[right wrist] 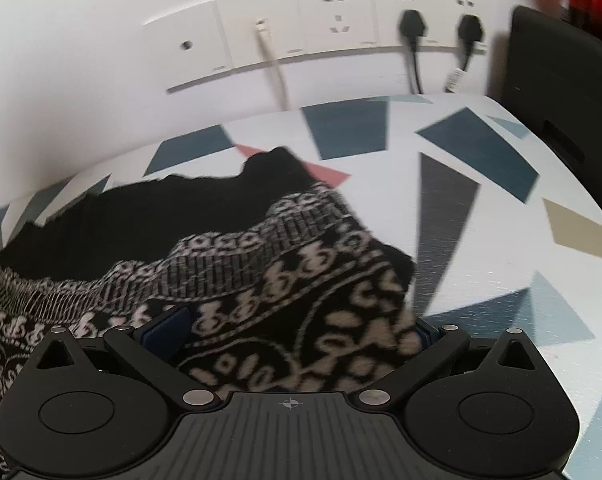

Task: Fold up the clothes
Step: 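Press the folded sweater flat with both grippers open, then grasp the folded sweater edge with both grippers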

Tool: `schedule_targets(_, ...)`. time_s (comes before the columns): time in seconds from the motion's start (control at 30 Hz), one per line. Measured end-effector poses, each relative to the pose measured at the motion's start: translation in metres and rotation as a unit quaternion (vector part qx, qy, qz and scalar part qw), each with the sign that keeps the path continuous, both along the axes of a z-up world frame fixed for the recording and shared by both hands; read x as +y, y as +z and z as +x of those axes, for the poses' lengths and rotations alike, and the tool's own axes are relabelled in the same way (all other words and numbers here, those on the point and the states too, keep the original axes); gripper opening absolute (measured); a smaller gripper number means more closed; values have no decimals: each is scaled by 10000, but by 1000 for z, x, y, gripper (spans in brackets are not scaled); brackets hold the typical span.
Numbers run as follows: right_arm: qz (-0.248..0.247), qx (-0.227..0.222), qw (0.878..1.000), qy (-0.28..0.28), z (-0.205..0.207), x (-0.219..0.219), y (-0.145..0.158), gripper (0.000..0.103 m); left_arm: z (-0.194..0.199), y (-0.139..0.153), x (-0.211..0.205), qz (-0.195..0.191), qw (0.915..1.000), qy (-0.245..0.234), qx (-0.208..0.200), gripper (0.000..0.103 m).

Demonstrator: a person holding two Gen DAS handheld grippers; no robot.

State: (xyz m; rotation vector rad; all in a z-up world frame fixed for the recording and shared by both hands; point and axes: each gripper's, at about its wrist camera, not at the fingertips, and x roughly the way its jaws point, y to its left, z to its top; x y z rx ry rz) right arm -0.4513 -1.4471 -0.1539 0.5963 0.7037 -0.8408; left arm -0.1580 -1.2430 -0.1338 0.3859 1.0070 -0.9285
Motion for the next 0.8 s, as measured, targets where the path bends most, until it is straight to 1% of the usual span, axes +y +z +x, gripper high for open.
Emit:
schedule_targets(0.1,57,-15,10000,-33,0,-2,1,102,0,0,-2,46,10000,87,-3,103)
schedule_targets(0.4,356,66,9989,-294,-11,-14,7,102,-1,-1,-2,23,9999,109,-8,103)
schedule_targets(0.47,351,118,9987,-349,-14,-16,6,102,-1,-1,-2,25,9999,103,-6,103)
schedule_targets(0.6,290,161,9990,-316,-14,-16,2,102,-2,-2,-1,-25,9999,149,-44,103)
schedule_targets(0.8,221,220,9995,-66,9,-5,0,102,-2,-1,-3,0,9997,224,-20,103)
